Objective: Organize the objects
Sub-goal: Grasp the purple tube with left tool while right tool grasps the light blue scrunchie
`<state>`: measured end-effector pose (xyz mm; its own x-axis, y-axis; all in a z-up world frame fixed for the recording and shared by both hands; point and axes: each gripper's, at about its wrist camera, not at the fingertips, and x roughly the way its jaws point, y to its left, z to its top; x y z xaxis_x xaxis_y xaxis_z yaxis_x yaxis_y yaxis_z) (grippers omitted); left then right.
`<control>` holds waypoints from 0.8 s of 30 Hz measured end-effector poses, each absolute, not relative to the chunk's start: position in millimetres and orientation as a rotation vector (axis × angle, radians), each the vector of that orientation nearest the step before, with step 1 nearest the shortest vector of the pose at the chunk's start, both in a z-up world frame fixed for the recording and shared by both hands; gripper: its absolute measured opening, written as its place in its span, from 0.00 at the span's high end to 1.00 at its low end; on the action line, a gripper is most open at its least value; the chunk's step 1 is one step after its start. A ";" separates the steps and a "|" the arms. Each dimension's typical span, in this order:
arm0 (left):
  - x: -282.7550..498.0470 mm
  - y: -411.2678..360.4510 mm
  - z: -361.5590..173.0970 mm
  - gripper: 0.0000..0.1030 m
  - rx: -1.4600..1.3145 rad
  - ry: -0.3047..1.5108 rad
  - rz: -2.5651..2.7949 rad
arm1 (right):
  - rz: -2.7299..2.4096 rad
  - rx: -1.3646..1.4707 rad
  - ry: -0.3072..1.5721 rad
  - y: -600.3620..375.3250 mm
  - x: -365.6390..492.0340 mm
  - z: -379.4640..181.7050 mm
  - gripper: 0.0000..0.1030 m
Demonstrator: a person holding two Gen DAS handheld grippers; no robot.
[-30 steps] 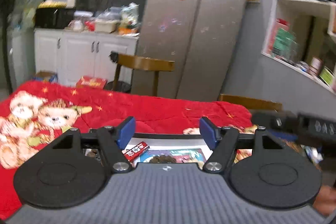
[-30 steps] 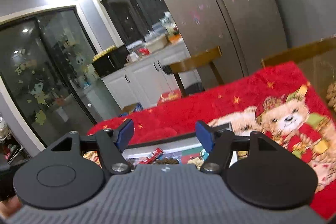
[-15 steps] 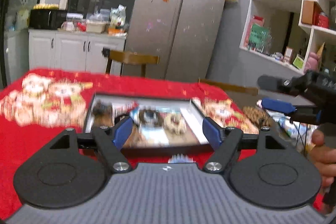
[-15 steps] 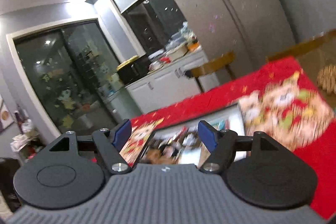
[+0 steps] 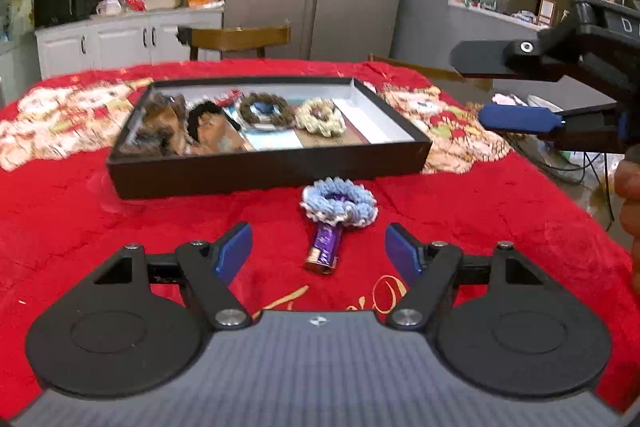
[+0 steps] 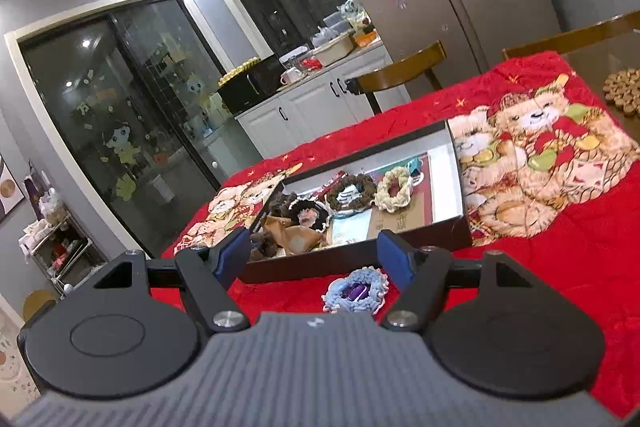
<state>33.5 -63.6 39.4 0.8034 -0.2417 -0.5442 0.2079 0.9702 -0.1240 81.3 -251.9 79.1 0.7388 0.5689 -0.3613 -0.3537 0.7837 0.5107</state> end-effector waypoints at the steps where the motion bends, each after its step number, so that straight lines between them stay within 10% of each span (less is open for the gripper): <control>1: 37.0 -64.9 36.0 0.25 -0.064 0.602 -0.243 | 0.523 0.433 0.535 -251.3 84.1 74.7 0.22; 16: 81.9 -83.2 5.9 0.36 -0.036 0.674 -0.220 | 0.470 0.436 0.751 -238.6 134.8 4.6 0.32; 24: 82.8 -76.6 4.5 0.71 -0.052 0.646 -0.143 | 0.532 0.489 0.760 -232.5 137.7 -7.0 0.47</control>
<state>82.8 -76.6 4.5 0.7891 -0.1487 -0.5960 0.1166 0.9889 -0.0924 137.7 -232.5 -7.0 0.6077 0.6091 -0.5096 -0.2704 0.7621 0.5883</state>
